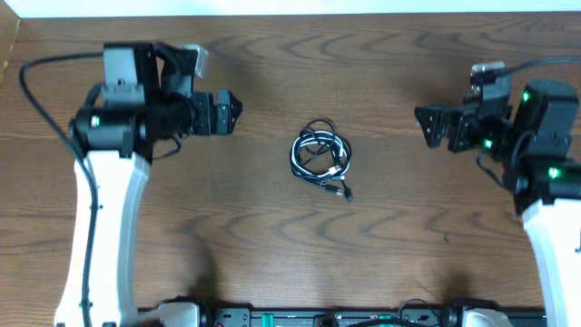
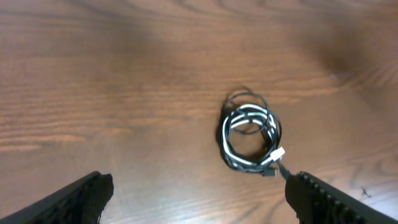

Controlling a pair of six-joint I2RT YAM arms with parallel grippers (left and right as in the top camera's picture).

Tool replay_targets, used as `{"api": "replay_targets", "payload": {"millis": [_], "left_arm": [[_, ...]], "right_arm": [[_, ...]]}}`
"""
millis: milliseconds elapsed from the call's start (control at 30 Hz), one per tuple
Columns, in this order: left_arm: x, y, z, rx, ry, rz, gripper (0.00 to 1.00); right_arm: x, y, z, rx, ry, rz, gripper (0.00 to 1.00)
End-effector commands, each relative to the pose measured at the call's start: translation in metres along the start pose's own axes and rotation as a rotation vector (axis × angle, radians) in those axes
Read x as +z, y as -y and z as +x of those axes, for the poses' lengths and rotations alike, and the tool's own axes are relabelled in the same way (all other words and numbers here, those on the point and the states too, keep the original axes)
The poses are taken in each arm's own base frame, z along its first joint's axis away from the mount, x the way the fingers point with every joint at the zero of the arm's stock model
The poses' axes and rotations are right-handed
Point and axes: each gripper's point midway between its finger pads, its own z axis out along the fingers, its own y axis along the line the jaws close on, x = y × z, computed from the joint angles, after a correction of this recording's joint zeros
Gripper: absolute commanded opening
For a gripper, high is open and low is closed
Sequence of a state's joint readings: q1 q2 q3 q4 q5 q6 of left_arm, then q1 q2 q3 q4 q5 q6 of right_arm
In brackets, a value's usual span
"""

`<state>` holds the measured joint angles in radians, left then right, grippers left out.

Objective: Untangle cables
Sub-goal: 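Raise both arms and move grippers toward the cable bundle, then lower the left gripper onto the cable bundle and grasp it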

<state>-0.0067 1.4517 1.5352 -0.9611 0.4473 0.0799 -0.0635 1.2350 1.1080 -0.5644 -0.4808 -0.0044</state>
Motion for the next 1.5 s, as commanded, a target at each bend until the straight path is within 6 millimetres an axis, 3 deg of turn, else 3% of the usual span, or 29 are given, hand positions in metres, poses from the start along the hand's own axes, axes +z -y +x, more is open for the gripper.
{"api": "replay_targets", "payload": {"millis": [0,333,700,800,1167,1467], "left_arm": [[0.000,0.003,-0.016,0.007,-0.018,0.018,0.94],[0.017,-0.005,-0.029,-0.003,-0.064,0.015,0.94],[0.020,-0.005,-0.029,-0.126,-0.063,0.015,0.94],[0.028,-0.004,-0.021,-0.197,-0.086,0.017,0.94],[0.067,0.029,0.015,-0.134,-0.193,0.066,0.93],[0.113,0.037,0.030,-0.211,-0.217,0.076,0.87]], "right_arm": [[0.004,0.002,-0.015,-0.001,-0.024,-0.014,0.99],[0.026,0.013,-0.013,0.054,-0.139,-0.024,0.99],[0.028,0.013,-0.007,0.137,-0.160,-0.020,0.99],[0.029,0.013,-0.006,0.139,-0.164,-0.019,0.99],[0.028,0.013,0.004,0.157,-0.198,-0.018,0.99],[0.028,0.013,0.005,0.158,-0.201,-0.018,0.99]]}}
